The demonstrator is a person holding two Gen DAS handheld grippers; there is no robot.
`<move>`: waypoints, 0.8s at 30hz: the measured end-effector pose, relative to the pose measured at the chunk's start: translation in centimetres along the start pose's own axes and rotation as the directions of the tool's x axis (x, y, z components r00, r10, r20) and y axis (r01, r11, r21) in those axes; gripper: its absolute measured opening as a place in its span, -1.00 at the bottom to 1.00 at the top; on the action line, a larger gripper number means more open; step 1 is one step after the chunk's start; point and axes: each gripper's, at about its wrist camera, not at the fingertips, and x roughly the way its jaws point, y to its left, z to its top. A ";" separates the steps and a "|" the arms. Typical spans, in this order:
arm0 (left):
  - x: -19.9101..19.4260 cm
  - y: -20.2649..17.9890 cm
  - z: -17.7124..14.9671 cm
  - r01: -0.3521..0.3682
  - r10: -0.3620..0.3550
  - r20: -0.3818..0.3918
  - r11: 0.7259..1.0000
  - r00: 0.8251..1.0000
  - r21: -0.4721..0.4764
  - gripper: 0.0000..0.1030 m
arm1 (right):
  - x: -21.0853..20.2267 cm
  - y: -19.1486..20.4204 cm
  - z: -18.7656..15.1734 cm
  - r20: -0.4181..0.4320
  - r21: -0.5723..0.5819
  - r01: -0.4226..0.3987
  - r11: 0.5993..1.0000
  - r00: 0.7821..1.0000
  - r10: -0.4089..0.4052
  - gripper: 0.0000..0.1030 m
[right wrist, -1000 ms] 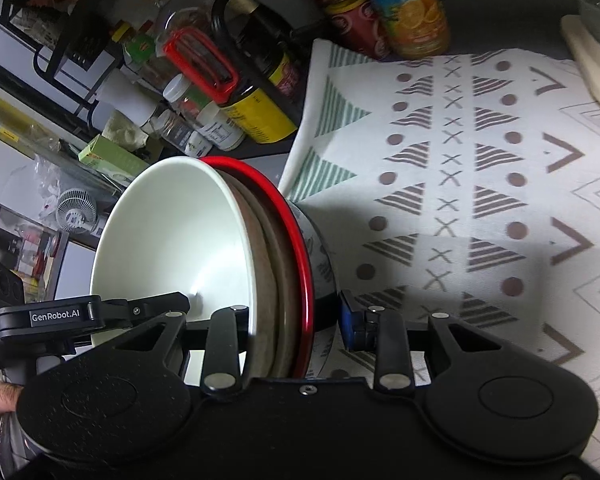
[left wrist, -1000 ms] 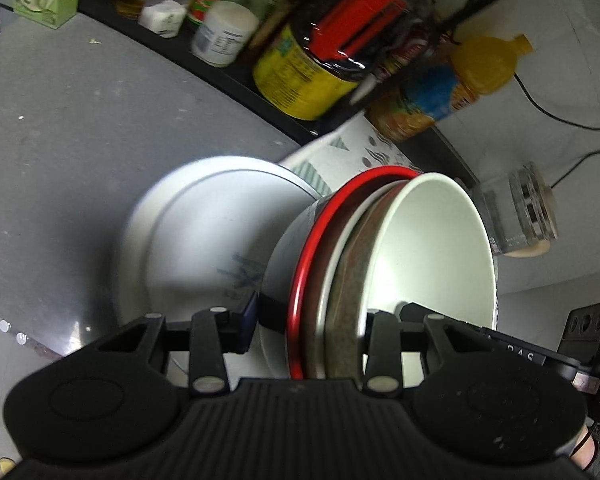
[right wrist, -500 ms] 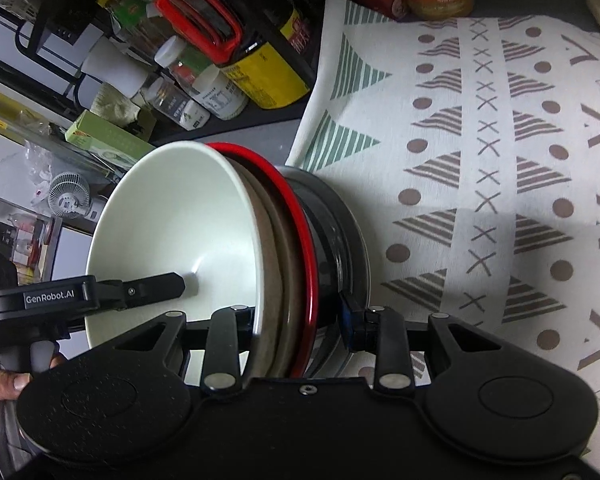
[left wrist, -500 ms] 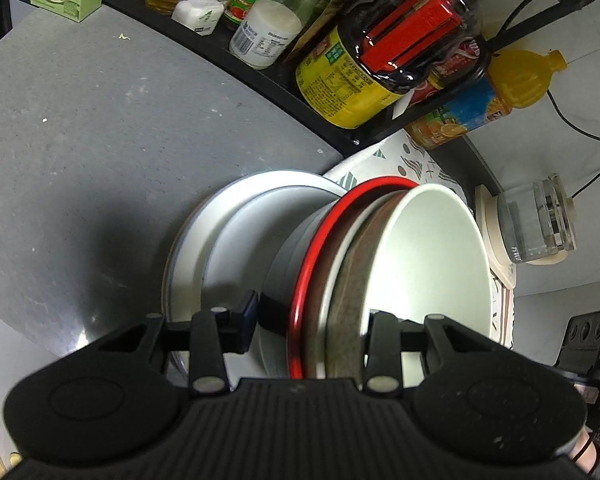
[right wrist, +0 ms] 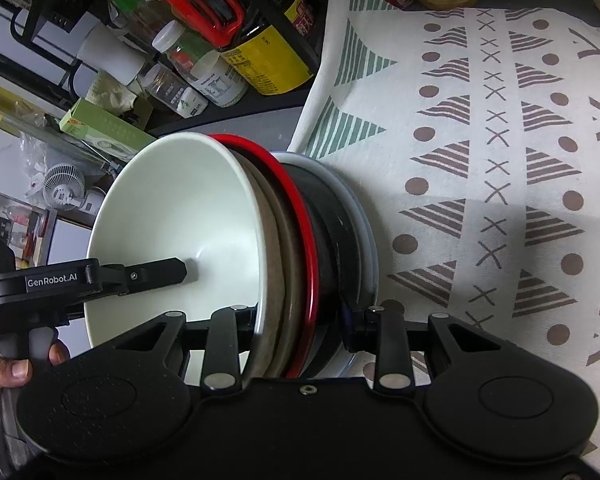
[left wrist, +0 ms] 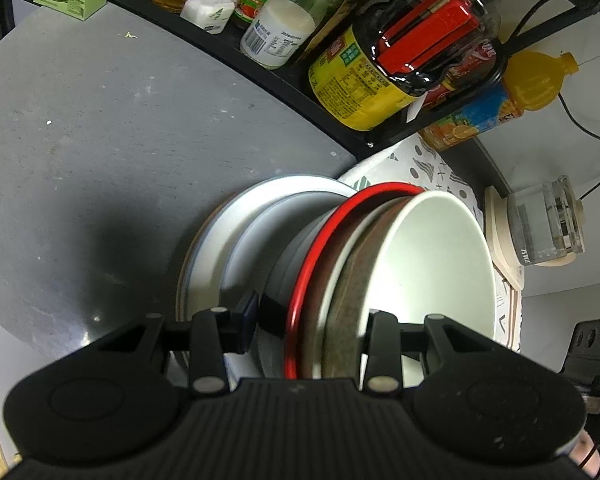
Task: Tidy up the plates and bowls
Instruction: 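Lower the red bowl stack onto the 'BAKERY' plate with both grippers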
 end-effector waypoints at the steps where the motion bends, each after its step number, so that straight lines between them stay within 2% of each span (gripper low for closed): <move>1: 0.1 0.1 0.0 -0.001 0.001 -0.001 1.000 1.000 0.000 -0.28 | 0.0 0.1 0.0 0.000 0.000 0.002 1.000 1.000 -0.002 -0.40; 9: 0.3 0.3 0.2 0.007 -0.006 -0.008 1.000 1.000 0.019 -0.28 | 0.2 0.3 0.2 0.005 0.006 0.012 1.000 1.000 -0.012 -0.37; 14: 0.7 -0.1 0.3 -0.024 0.026 -0.031 0.996 0.999 0.089 -0.26 | 0.3 0.1 0.3 0.017 0.031 -0.018 0.999 1.000 0.017 -0.23; 19: 0.7 -0.6 0.8 -0.041 0.050 -0.048 0.983 0.998 0.180 -0.20 | -0.1 0.1 0.1 0.052 0.039 -0.003 0.999 0.999 0.001 -0.16; 22: 0.8 -0.8 1.1 -0.036 0.051 -0.065 0.975 0.997 0.220 -0.11 | -0.9 0.2 -0.3 0.092 0.044 0.003 0.999 0.996 -0.007 -0.04; 23: 0.8 -1.0 1.1 -0.032 0.049 -0.065 0.973 0.997 0.230 -0.01 | -1.3 0.2 -0.6 0.111 0.048 0.008 0.999 0.994 -0.013 -0.02; 24: 0.7 -1.1 1.1 -0.035 0.051 -0.061 0.971 0.997 0.237 0.17 | -1.8 0.1 -0.8 0.128 0.055 0.009 0.998 0.992 -0.016 0.04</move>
